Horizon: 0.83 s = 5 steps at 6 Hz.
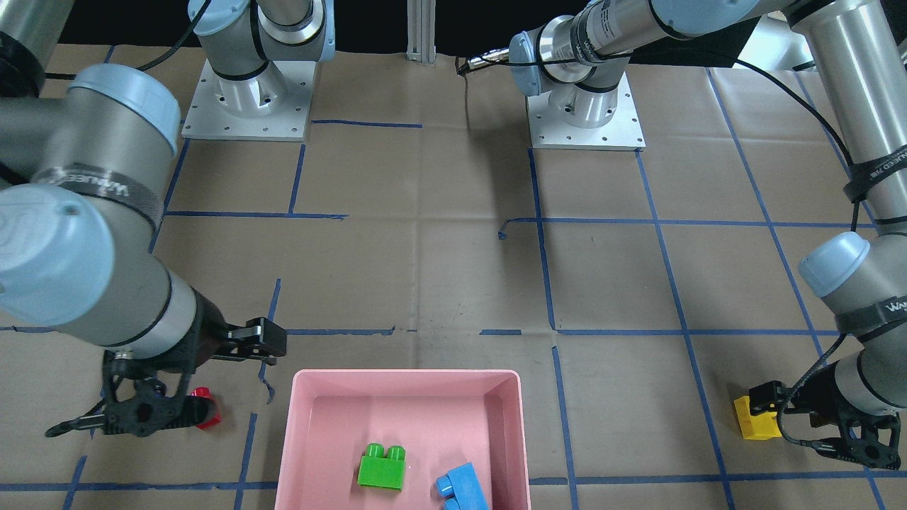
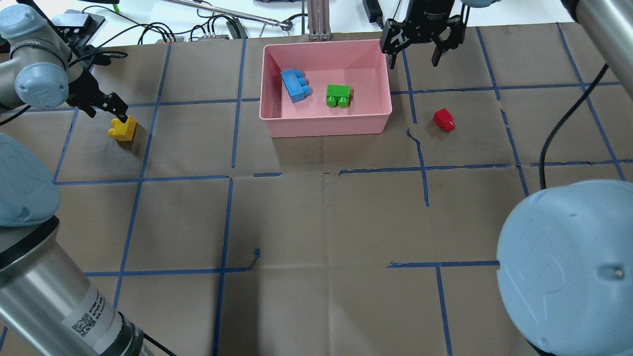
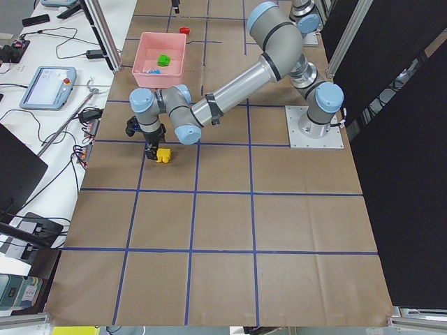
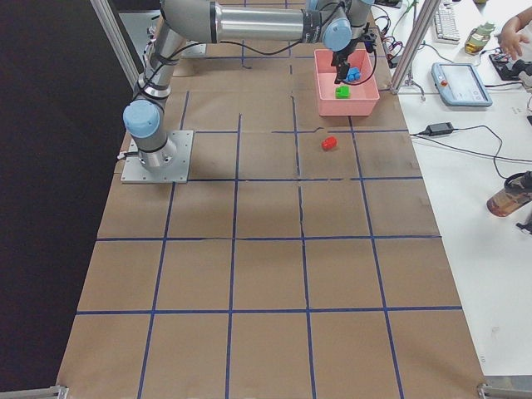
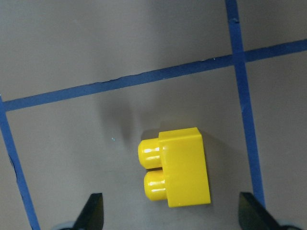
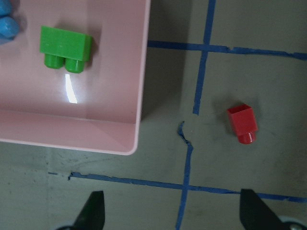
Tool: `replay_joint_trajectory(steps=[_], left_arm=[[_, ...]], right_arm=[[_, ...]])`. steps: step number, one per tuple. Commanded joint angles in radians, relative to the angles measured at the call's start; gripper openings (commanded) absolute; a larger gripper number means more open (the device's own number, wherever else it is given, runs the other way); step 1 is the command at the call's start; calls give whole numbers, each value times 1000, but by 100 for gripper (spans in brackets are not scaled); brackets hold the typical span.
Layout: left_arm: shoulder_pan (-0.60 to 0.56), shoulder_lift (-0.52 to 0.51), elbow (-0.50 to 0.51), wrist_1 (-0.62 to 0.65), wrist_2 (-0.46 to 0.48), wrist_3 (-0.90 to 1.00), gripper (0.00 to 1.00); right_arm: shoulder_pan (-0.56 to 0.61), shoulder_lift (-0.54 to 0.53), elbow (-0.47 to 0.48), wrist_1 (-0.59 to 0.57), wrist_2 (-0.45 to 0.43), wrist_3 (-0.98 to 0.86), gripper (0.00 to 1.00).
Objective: Put all blocks into box
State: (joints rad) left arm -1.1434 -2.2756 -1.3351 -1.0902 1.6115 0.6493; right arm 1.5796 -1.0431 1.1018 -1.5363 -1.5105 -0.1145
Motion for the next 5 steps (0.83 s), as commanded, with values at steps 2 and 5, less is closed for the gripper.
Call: replay_joint_trajectory(steps=[2, 5], left_arm=[[-2, -41, -5, 1, 5, 9, 99], [-4, -35, -32, 6, 5, 1, 29]], right_arm=[[-125, -9, 32, 48, 0, -264, 100], [-156, -3, 266, -208, 3, -487, 100]])
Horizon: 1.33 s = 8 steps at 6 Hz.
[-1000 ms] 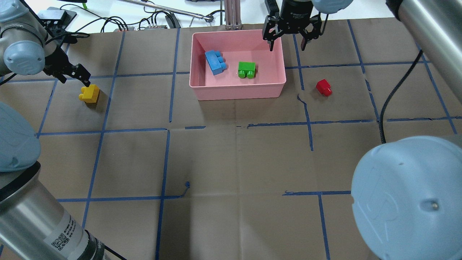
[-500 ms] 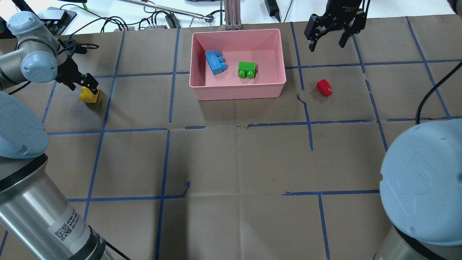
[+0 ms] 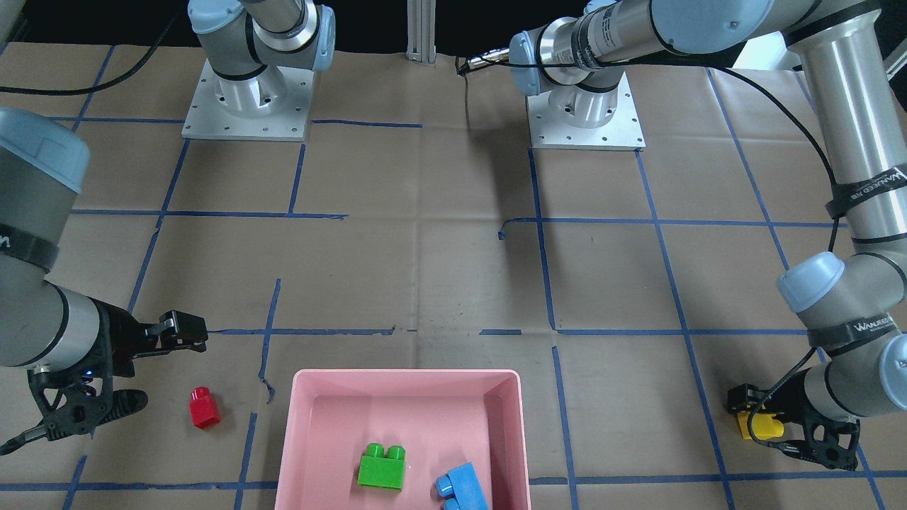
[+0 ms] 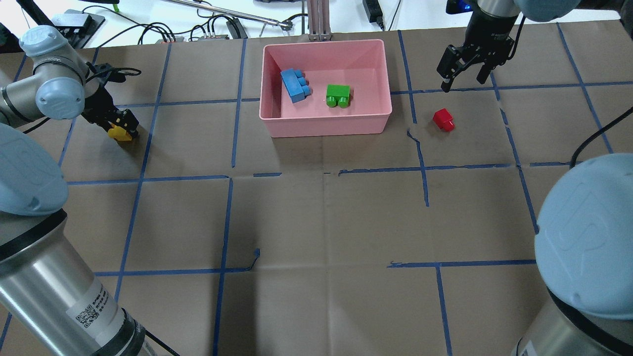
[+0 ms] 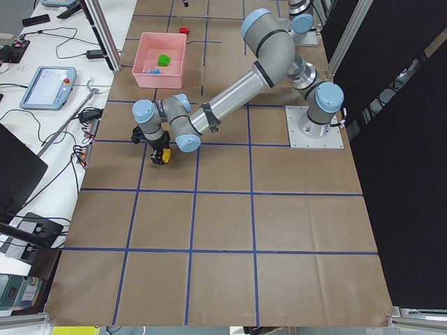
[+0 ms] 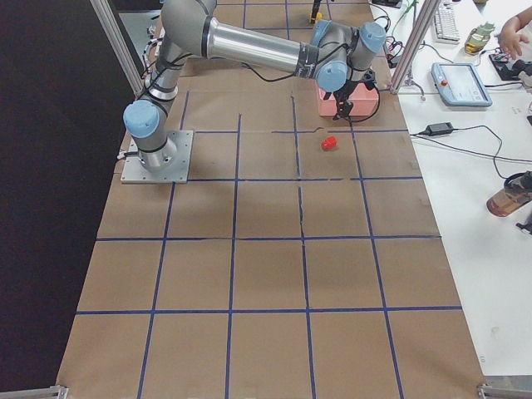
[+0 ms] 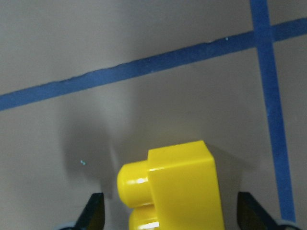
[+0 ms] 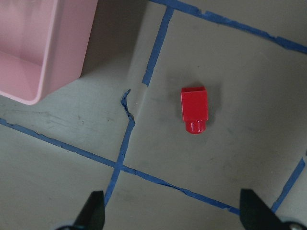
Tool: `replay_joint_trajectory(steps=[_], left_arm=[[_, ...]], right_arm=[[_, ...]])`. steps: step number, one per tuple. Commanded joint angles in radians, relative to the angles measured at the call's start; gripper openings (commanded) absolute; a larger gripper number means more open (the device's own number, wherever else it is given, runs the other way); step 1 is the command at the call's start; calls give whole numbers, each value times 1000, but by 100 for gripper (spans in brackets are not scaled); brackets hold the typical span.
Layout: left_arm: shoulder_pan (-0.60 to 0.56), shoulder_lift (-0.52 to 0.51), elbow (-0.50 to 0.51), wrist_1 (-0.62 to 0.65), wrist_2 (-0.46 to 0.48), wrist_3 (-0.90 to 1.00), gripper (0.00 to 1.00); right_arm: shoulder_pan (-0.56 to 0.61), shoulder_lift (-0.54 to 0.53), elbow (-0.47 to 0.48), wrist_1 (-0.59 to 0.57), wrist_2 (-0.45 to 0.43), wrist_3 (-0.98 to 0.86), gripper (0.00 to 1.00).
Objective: Put all blocks into box
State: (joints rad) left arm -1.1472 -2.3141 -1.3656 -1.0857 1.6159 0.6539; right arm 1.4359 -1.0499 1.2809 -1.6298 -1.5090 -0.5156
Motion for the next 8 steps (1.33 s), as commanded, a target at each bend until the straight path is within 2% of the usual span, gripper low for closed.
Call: replay_joint_trajectory(steps=[1, 2, 3, 4, 6, 7, 8], left_arm=[[0, 15, 8, -2, -7, -11, 0], [-9, 34, 14, -2, -25, -35, 0], [-26, 74, 16, -13, -75, -100, 0], [-99, 120, 17, -34, -100, -194, 0], [-318, 163, 43, -13, -187, -525, 0], [-404, 157, 60, 45, -244, -595, 0], [-475, 144, 51, 67, -248, -626, 0]], right_arm=[[-12, 13, 188, -301, 3, -133, 100], [-12, 19, 274, -438, 3, -170, 100], [-12, 33, 319, -520, 3, -196, 100], [-12, 57, 322, -532, 3, -222, 100], [-12, 86, 314, -568, 1, -212, 99], [-12, 106, 313, -614, 1, -190, 93], [-12, 105, 310, -616, 3, -143, 74]])
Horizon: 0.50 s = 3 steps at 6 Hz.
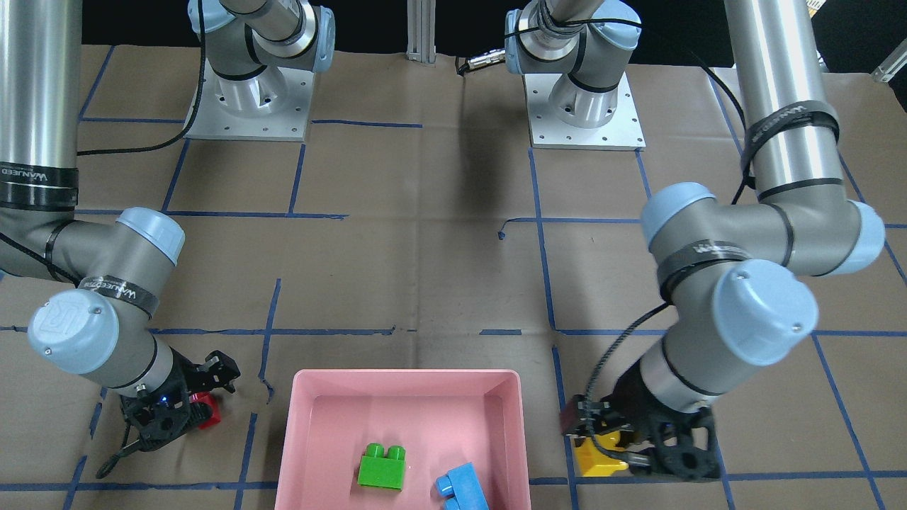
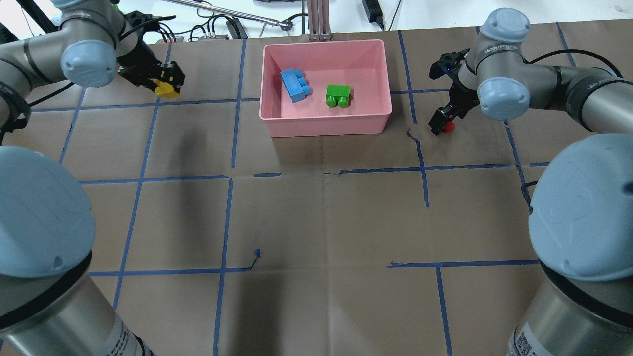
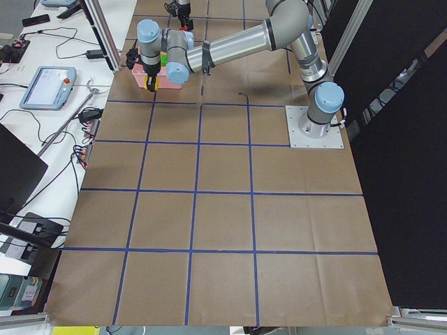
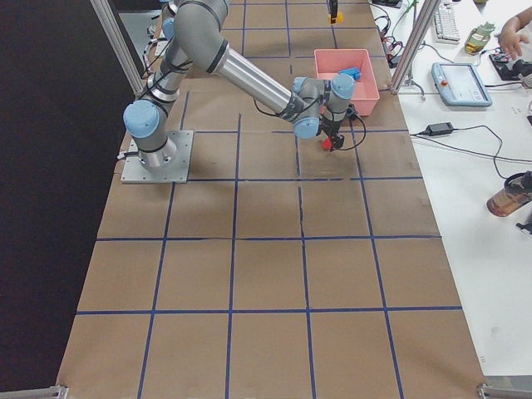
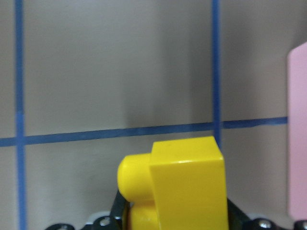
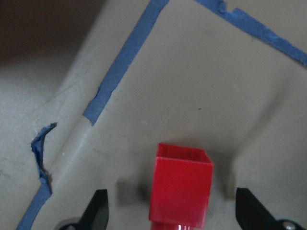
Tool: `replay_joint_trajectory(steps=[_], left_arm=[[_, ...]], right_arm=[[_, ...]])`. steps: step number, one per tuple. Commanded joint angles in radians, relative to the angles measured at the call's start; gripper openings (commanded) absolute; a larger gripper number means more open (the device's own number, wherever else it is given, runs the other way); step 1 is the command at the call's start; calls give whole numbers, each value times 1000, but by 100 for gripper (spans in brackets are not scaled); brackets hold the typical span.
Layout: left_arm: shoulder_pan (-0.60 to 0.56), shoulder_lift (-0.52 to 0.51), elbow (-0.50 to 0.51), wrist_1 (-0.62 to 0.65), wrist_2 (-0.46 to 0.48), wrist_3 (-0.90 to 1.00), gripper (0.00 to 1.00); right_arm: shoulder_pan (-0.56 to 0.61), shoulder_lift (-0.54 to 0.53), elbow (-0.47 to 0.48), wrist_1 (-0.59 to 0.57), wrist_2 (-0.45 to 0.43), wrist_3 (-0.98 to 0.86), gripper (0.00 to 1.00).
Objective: Put all blocks into box
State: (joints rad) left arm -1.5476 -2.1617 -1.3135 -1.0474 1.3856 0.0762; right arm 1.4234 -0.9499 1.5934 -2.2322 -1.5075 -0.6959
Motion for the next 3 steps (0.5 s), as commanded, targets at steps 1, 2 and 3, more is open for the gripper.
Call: replay_joint_trajectory(steps=[1, 2, 3], left_arm=[[-138, -17, -1, 43, -20, -52, 0], [-149, -29, -3, 40, -5, -62, 22], [-149, -29, 2, 40, -5, -67, 98]], right_arm=[[0, 5, -13, -12, -2, 41, 55], [0, 3, -27, -11, -3, 42, 41], [0, 2, -41, -9, -5, 42, 29]])
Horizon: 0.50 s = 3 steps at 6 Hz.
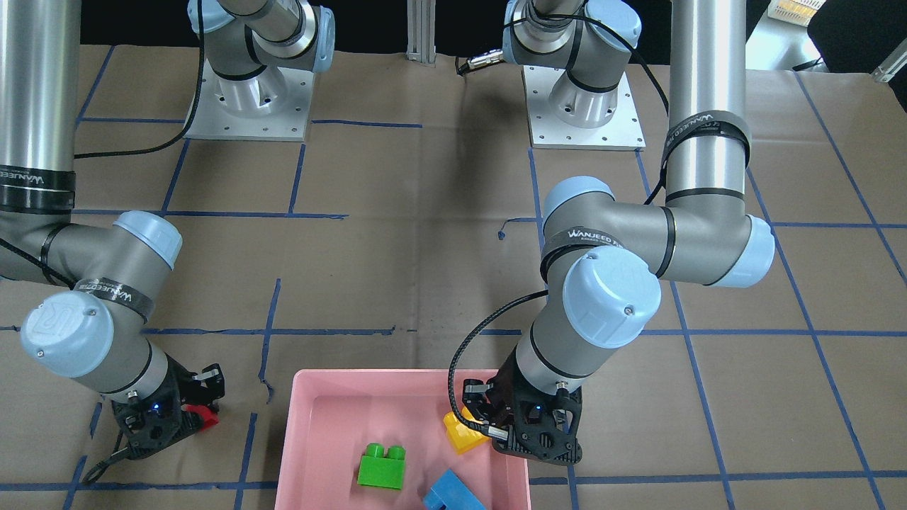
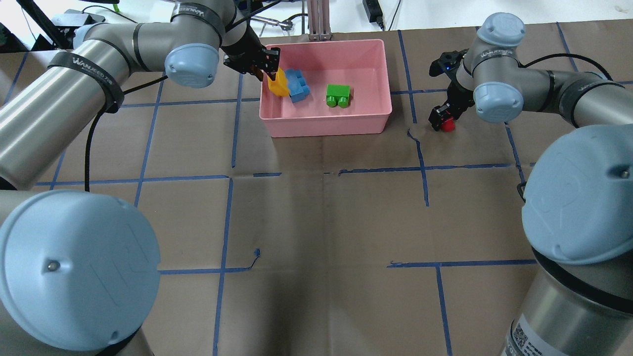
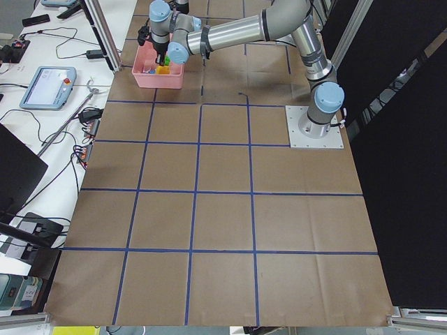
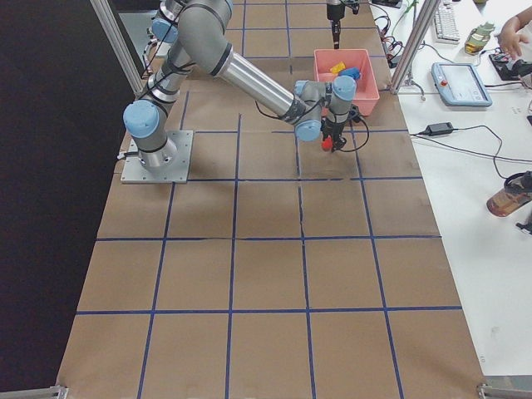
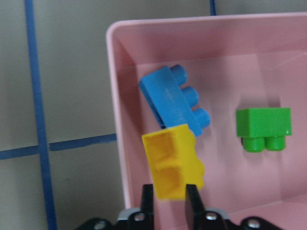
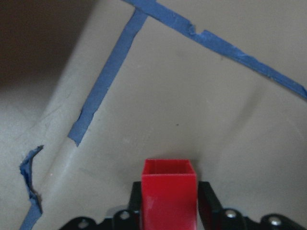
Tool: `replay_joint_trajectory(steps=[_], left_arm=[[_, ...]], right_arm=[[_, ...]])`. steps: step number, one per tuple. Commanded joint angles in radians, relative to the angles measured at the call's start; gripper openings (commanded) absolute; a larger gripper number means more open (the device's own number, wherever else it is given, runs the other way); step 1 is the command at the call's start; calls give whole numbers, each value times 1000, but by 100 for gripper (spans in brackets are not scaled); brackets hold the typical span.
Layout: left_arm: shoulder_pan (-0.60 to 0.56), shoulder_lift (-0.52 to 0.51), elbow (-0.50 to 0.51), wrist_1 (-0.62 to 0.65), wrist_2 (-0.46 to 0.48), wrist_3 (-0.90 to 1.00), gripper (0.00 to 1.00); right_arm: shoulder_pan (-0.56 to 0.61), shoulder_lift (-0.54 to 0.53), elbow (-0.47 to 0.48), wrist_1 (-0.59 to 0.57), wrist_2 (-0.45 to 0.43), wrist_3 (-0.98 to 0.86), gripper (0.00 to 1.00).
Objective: Put all blocks into box
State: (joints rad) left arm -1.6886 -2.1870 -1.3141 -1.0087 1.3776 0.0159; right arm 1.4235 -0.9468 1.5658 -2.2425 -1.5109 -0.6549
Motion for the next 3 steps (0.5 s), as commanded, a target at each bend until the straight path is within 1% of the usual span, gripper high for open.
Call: replay_joint_trajectory(steps=[1, 2, 3], left_arm=[[-9, 22, 4, -33, 5, -8, 99], [-11, 77, -2, -101, 46, -8, 99], [-11, 160, -20, -231, 107, -8, 99]], right_arm=[[0, -3, -35, 10, 0, 9, 18], [0, -7, -76, 17, 0, 11, 16], [0, -19, -172, 115, 0, 32, 16]])
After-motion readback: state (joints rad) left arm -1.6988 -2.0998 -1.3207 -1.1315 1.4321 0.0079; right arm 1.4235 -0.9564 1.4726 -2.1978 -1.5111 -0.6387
